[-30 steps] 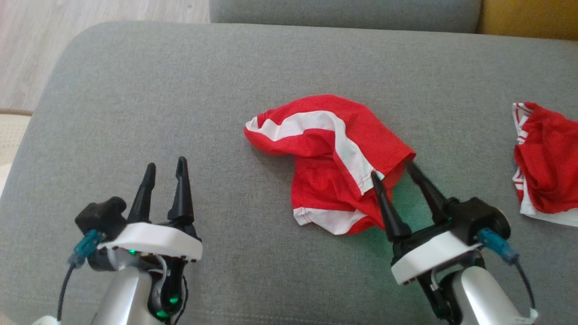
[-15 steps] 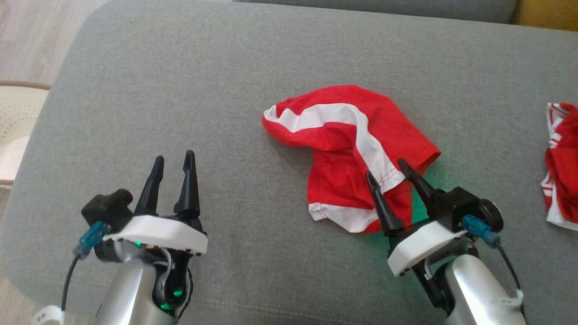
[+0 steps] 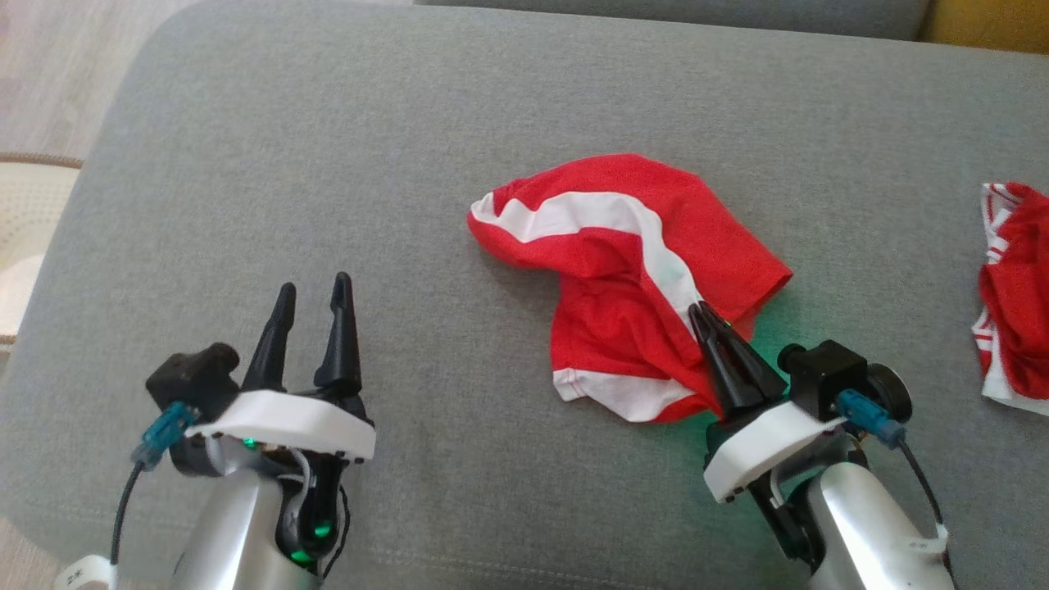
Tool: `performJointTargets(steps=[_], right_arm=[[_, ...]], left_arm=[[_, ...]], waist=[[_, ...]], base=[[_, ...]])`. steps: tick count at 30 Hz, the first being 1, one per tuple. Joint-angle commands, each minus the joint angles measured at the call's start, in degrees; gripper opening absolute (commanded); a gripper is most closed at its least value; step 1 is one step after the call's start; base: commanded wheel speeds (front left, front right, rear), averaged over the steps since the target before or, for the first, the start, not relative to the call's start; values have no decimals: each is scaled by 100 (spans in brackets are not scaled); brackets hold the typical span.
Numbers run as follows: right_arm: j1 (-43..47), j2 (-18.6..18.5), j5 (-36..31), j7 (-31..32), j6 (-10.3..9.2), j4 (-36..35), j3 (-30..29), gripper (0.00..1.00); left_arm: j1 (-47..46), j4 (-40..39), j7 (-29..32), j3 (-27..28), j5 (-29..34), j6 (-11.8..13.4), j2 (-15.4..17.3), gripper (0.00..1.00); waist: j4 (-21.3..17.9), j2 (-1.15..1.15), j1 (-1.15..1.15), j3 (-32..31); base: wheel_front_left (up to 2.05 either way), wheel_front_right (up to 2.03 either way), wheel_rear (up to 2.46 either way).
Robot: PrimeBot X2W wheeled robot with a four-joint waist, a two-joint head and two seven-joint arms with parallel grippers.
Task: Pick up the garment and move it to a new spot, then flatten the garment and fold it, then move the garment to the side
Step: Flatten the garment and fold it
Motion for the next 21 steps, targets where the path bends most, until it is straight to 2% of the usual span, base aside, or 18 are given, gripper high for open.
performJointTargets(steps=[1, 9, 16, 21], right_arm=[[-164, -25, 35, -55, -5, -234, 132, 0], [-7, -228, 45, -57, -5, -551, 362, 0], [345, -1030, 93, 247, -5, -1104, 702, 0], [482, -1432, 197, 447, -5, -1200, 446, 0]], left_arm=[[-260, -173, -70, 248, 12, 28, 44, 100], [-281, -129, -70, 363, 128, -29, 44, 100], [-511, 126, -70, 475, 389, -238, 110, 100], [-878, 581, 44, 268, 511, -437, 289, 100]], waist=[[-67, 0, 0, -34], [-367, 0, 0, -165], [-760, 0, 0, -185], [-984, 0, 0, -79]], base=[[0, 0, 0], [0, 0, 0], [0, 0, 0], [0, 0, 0]])
